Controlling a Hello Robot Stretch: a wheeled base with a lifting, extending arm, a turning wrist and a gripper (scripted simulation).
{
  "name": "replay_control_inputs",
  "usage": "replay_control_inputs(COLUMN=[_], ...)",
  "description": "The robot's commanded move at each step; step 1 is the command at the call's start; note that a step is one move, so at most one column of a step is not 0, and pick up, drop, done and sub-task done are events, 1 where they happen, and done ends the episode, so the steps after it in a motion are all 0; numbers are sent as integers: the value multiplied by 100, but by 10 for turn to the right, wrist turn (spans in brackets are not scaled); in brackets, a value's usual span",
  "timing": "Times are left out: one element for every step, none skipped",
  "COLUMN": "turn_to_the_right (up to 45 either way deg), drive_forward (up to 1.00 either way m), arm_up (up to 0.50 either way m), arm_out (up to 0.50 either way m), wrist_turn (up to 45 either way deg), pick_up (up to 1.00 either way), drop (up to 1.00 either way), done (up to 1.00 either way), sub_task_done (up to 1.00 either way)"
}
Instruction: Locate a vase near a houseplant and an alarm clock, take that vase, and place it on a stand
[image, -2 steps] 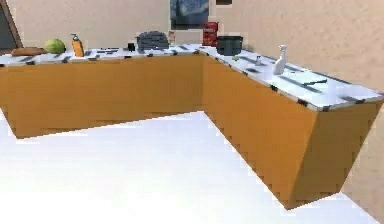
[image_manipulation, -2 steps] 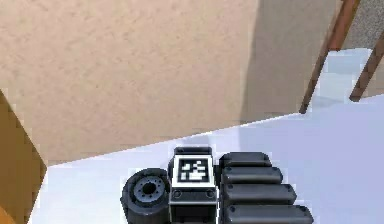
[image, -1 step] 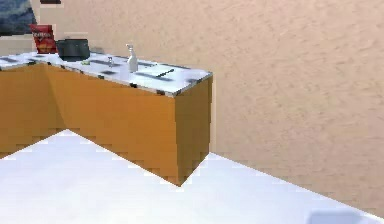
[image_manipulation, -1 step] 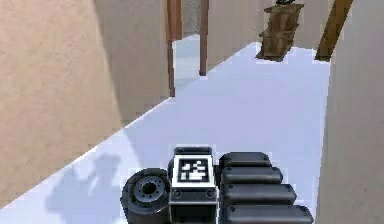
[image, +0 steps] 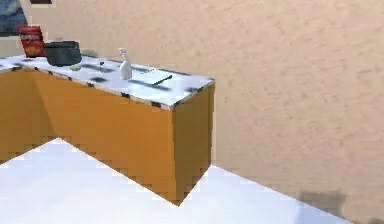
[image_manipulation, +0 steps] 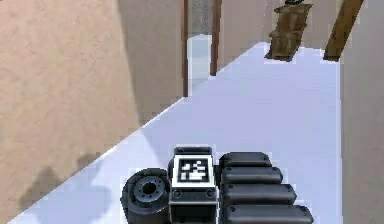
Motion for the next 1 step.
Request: replay_control_inputs(turn_to_the_right=[-450], drive_forward=[0], arm_up=[0], arm_out=[0], wrist_turn=[0], pick_up=[0], drop=[0], done=[0], sub_task_done=[0])
